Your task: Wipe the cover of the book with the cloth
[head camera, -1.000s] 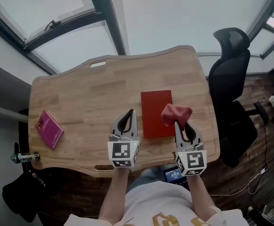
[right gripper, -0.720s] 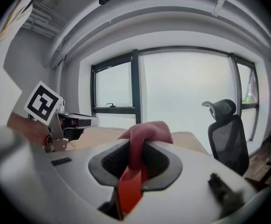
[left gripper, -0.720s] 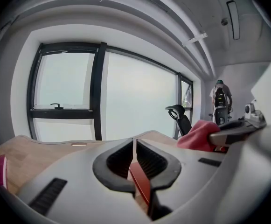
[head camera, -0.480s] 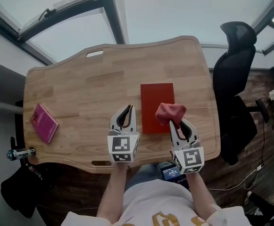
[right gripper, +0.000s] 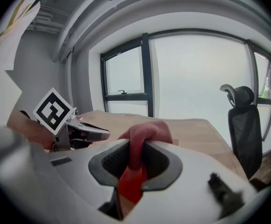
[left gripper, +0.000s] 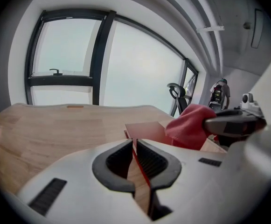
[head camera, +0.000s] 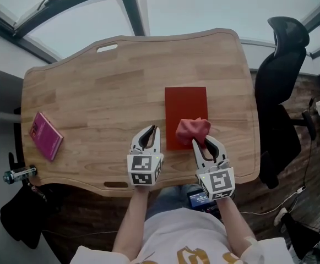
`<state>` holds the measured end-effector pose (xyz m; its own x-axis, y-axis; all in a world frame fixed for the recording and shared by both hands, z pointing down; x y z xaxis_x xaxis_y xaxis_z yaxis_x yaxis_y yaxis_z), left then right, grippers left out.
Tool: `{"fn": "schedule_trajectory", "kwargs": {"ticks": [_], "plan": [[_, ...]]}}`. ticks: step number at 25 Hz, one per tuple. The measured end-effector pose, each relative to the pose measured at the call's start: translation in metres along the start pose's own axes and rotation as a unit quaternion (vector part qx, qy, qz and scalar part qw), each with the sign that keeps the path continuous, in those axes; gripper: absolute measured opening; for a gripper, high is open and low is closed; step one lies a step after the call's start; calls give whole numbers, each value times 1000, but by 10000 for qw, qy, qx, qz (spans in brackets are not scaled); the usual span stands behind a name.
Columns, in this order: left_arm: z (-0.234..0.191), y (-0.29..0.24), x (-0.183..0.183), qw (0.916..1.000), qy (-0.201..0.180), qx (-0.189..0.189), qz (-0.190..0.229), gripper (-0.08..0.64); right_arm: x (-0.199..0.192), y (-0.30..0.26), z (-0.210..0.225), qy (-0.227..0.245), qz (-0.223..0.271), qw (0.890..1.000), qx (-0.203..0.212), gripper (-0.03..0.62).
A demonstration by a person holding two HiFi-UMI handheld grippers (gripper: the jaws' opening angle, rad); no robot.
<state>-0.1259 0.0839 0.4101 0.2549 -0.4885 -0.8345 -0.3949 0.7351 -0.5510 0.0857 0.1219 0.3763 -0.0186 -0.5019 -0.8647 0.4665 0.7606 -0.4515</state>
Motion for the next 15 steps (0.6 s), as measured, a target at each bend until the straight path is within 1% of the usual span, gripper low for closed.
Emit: {"fn": "schedule_trajectory", "kwargs": {"ticks": [4, 7, 15], "plan": [[1, -3, -14, 9996, 142, -180, -175, 25, -11, -4, -2, 78, -180, 9997, 162, 75], [5, -5, -22, 9985, 288, -374, -278, 69, -20, -5, -4, 136, -327, 9989, 299, 75], [13, -16, -42, 9947, 539, -652, -591, 78, -37, -9, -1, 151, -554, 9962, 650, 75]]}}
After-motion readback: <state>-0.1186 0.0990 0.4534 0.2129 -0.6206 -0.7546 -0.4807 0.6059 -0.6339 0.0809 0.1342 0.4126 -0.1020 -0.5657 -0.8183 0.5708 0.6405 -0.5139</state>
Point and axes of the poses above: the fingertips, and each gripper's own axes: y backward along the fingers, z to its right, x out of its top, the point moved 10 cm from there along y, backward along the fingers, and after that the axes turned 11 degrees about -y, right-handed, at the moved point
